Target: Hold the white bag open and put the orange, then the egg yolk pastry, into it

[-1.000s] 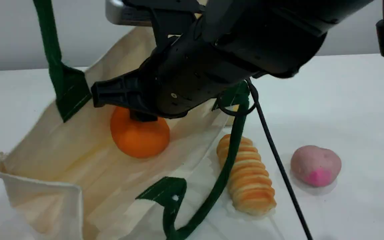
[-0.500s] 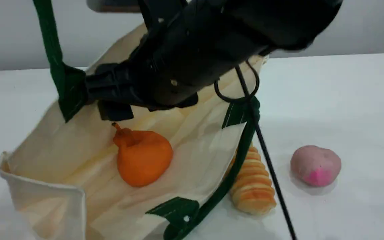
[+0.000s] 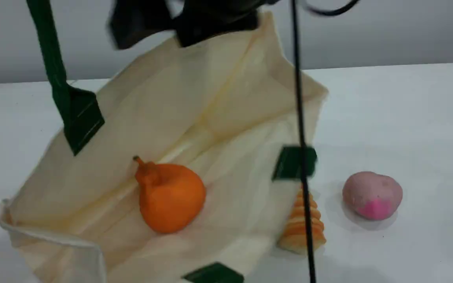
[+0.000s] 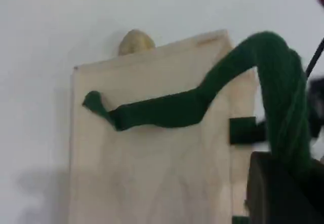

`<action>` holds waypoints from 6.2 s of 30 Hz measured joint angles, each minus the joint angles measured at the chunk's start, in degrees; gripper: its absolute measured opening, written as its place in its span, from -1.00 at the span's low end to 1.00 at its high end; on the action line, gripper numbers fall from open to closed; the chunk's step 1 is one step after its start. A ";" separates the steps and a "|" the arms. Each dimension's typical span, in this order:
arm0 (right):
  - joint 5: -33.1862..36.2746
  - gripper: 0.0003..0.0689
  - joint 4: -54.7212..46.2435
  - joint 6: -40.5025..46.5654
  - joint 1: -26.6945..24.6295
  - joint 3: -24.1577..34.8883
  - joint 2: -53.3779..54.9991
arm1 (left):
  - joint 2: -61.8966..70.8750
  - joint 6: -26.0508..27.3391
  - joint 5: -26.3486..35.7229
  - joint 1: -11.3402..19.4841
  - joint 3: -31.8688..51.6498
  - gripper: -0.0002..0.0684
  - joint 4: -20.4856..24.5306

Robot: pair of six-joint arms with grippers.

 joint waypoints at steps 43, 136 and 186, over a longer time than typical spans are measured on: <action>-6.26 0.44 -0.86 -1.03 -22.83 -9.41 26.39 | -5.03 -8.22 1.04 0.20 -0.24 -0.73 17.03; 8.60 -0.56 11.23 -15.49 -25.48 -20.34 37.22 | -5.09 -19.58 1.04 0.20 -0.24 -0.73 29.28; 24.86 -0.63 9.95 -8.66 -18.58 8.06 -11.04 | 5.24 0.07 -1.64 -3.98 -9.47 -0.73 -0.63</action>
